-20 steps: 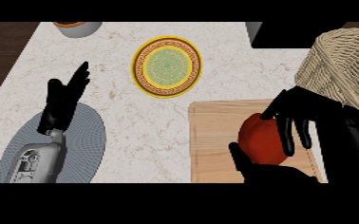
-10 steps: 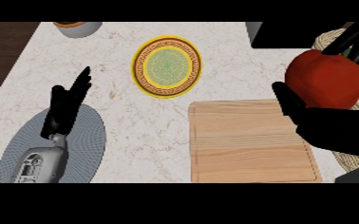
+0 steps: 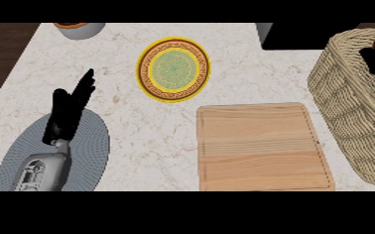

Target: Pick the bell pepper from the cutting board and place it in the basket

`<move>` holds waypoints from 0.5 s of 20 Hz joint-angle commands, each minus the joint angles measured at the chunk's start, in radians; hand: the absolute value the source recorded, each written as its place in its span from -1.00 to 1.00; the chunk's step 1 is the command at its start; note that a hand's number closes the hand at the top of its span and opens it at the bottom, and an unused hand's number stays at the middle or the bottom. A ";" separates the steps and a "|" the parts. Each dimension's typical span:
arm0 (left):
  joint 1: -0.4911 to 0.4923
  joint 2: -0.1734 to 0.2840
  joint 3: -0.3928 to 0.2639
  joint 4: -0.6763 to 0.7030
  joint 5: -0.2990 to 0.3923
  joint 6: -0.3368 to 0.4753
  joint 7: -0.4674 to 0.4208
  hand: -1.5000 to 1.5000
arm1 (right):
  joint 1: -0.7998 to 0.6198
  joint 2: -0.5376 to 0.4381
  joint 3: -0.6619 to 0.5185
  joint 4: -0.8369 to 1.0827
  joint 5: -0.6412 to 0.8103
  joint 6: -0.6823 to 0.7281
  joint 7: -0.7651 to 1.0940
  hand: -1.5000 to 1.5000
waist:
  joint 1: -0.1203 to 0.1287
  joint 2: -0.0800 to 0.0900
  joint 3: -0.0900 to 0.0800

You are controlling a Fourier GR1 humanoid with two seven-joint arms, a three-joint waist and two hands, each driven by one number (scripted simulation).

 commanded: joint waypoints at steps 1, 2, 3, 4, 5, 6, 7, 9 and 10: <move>0.011 -0.007 -0.001 -0.018 0.007 -0.004 -0.007 0.00 | -0.047 -0.135 -0.085 0.166 -0.007 0.086 -0.001 1.00 | 0.014 0.001 0.001; -0.043 -0.013 -0.002 0.004 -0.010 0.020 0.042 0.00 | 0.071 -0.165 -0.097 0.131 -0.003 0.079 -0.088 1.00 | -0.001 0.003 0.002; -0.006 -0.008 -0.012 0.020 -0.020 0.007 -0.033 0.00 | 0.047 -0.211 -0.123 0.206 0.009 0.064 -0.132 1.00 | 0.008 0.005 0.001; -0.032 0.025 0.022 0.019 0.007 -0.016 -0.001 0.00 | 0.080 -0.241 -0.129 0.215 0.027 0.049 -0.174 1.00 | 0.008 0.004 0.002; 0.000 -0.002 0.003 0.032 -0.011 0.001 -0.038 0.00 | 0.089 -0.256 -0.146 0.209 0.022 0.045 -0.190 1.00 | 0.008 0.002 0.001; -0.006 -0.024 -0.028 -0.020 -0.019 0.006 0.011 0.00 | 0.112 -0.279 -0.171 0.281 0.038 -0.007 -0.258 1.00 | 0.013 0.003 0.002; -0.026 0.023 0.020 -0.018 0.014 -0.025 0.031 0.00 | 0.158 -0.291 -0.204 0.292 0.025 -0.033 -0.323 1.00 | 0.011 0.003 0.002; -0.039 0.025 0.026 0.042 0.017 -0.037 -0.005 0.00 | 0.198 -0.308 -0.207 0.367 0.039 -0.082 -0.414 1.00 | 0.009 0.004 0.002; -0.024 0.029 0.031 -0.031 0.039 -0.049 0.046 0.00 | 0.193 -0.331 -0.195 0.408 0.041 -0.089 -0.465 1.00 | 0.016 0.003 0.002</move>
